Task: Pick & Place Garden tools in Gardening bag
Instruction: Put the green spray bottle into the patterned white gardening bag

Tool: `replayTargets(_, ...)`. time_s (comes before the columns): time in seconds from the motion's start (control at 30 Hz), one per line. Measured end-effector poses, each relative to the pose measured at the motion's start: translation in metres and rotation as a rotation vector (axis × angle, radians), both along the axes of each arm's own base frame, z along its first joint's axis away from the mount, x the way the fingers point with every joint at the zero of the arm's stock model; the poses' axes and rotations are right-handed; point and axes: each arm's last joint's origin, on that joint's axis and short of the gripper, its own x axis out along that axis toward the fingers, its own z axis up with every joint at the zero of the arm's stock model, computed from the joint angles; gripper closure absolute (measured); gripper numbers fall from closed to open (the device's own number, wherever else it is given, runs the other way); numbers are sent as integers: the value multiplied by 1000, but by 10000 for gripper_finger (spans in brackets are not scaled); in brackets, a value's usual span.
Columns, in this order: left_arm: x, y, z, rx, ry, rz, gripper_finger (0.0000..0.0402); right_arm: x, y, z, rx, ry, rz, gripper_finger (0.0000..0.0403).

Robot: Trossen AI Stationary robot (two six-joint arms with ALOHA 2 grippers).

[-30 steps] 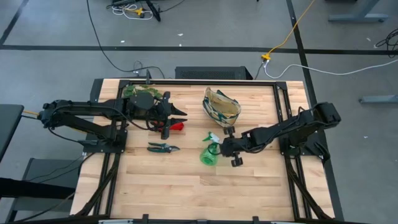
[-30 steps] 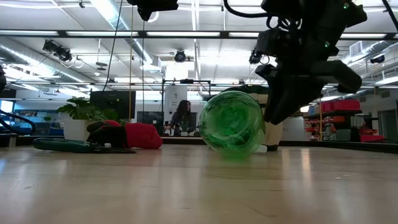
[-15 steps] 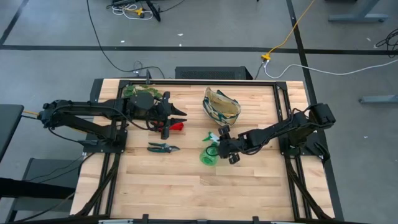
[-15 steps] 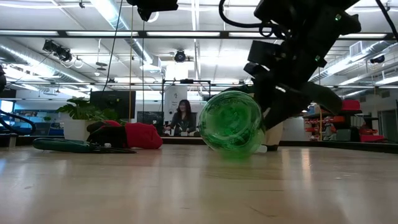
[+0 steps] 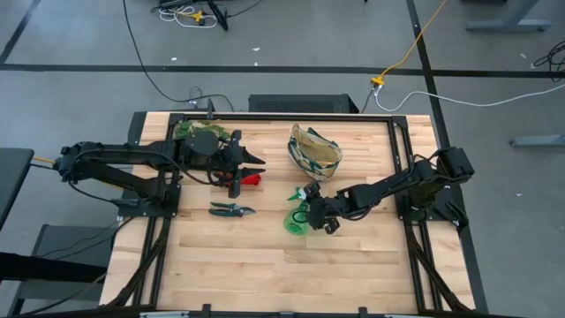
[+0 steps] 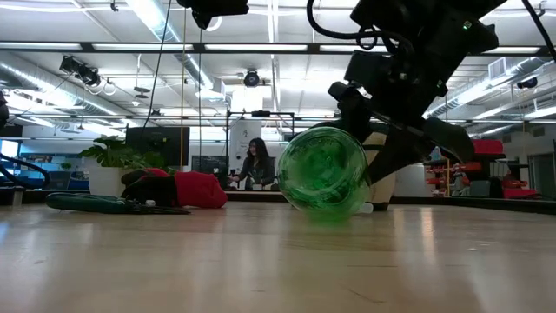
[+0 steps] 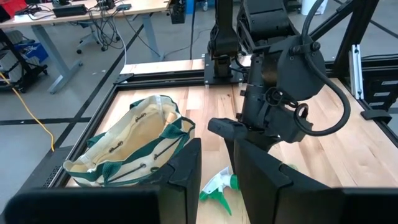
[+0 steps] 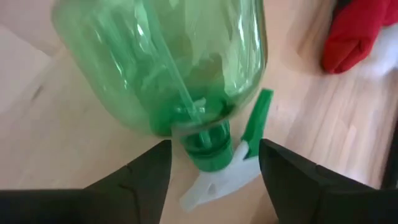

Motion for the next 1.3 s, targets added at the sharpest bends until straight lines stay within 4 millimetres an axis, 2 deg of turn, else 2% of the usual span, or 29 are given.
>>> replayTargets(0.23,0,0,0,0,2,-1,298,1,1,0,44,0,28,160)
replayTargets(0.5,0,0,0,0,4,-1,298,9,4,-16,63,5,47,160)
replayTargets(0.67,0,0,-1,0,6,0,298,17,6,-21,59,-54,50,160)
replayTargets(0.93,0,0,-1,1,6,-1,298,23,5,-16,41,-139,25,160)
replayTargets(1.3,0,0,-1,1,6,-1,298,23,1,-17,54,-118,23,160)
